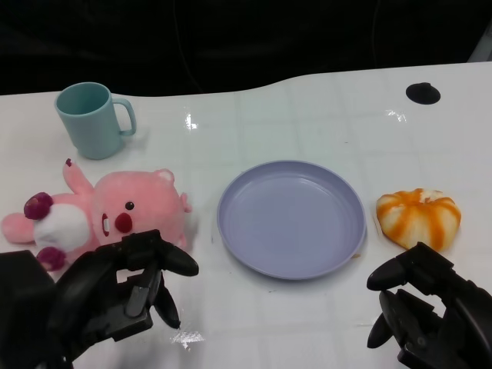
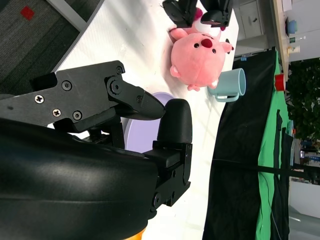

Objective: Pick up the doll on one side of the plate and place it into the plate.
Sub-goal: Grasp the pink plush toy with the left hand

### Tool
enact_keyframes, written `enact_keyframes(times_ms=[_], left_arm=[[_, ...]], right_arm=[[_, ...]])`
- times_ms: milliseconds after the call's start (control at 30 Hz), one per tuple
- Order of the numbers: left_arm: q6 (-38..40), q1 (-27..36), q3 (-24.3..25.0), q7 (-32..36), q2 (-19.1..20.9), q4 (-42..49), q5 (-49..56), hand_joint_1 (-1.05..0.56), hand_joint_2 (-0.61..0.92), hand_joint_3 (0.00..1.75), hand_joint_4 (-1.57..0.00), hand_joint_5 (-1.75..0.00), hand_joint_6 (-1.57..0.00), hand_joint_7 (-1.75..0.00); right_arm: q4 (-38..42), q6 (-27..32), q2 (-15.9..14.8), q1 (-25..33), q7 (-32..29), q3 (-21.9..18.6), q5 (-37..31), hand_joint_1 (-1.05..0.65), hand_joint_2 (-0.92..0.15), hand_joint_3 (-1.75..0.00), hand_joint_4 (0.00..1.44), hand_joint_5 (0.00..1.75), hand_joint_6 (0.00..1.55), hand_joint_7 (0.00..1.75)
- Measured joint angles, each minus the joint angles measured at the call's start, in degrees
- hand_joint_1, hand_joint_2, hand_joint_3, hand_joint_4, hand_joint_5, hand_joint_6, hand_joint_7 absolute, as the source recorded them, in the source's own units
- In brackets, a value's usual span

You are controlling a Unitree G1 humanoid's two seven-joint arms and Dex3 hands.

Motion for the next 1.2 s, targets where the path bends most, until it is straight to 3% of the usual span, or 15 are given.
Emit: enact_keyframes(times_ms=[133, 300, 433, 733, 1033, 1200], left_arm=[[-2.7, 0.2, 0.7, 0.1, 0.0, 0.1, 0.4, -0.32, 0.88, 0.28, -0.53, -1.30, -0.64, -0.56], [-7.8, 0.4, 1.3, 1.3, -0.1, 0.7, 3.0, -0.45, 0.92, 0.09, -0.46, -1.06, -0.57, -0.32], [-16.2, 0.5, 1.6, 3.8, -0.3, 2.6, 8.1, -0.54, 0.92, 0.05, -0.40, -0.79, -0.51, -0.12], [-29.4, 0.5, 1.6, 10.2, -0.2, 5.5, 18.8, -0.64, 0.92, 0.06, -0.10, -0.58, -0.36, -0.01], [-32.9, 0.5, 1.9, 15.3, 2.9, 5.1, 29.4, -0.66, 0.91, 0.02, 0.00, -0.32, -0.16, 0.00], [-33.7, 0.4, 2.4, 17.7, 5.4, 4.6, 34.7, -0.67, 0.92, 0.02, 0.00, -0.30, -0.16, 0.00]], right_arm=[[0.0, 0.0, 0.0, 0.0, 0.0, 0.0, 0.0, -0.29, -0.92, -0.63, 0.47, 1.75, 0.33, 1.71], [0.0, -0.5, 0.0, 0.0, 0.0, 0.0, -0.2, -0.29, -0.92, -0.63, 0.48, 1.75, 0.34, 1.71], [0.1, -0.6, 0.0, -0.1, -0.2, 0.0, -0.3, -0.28, -0.92, -0.63, 0.48, 1.75, 0.34, 1.70], [0.1, -0.6, 0.0, -0.2, -0.2, 0.1, -0.5, -0.27, -0.92, -0.64, 0.48, 1.75, 0.34, 1.70], [0.1, -0.6, 0.0, -0.2, -0.3, 0.4, -0.6, -0.28, -0.92, -0.63, 0.47, 1.75, 0.35, 1.70], [0.1, -0.6, 0.0, -0.2, -0.4, 0.4, -0.5, -0.27, -0.92, -0.64, 0.47, 1.75, 0.34, 1.70]])
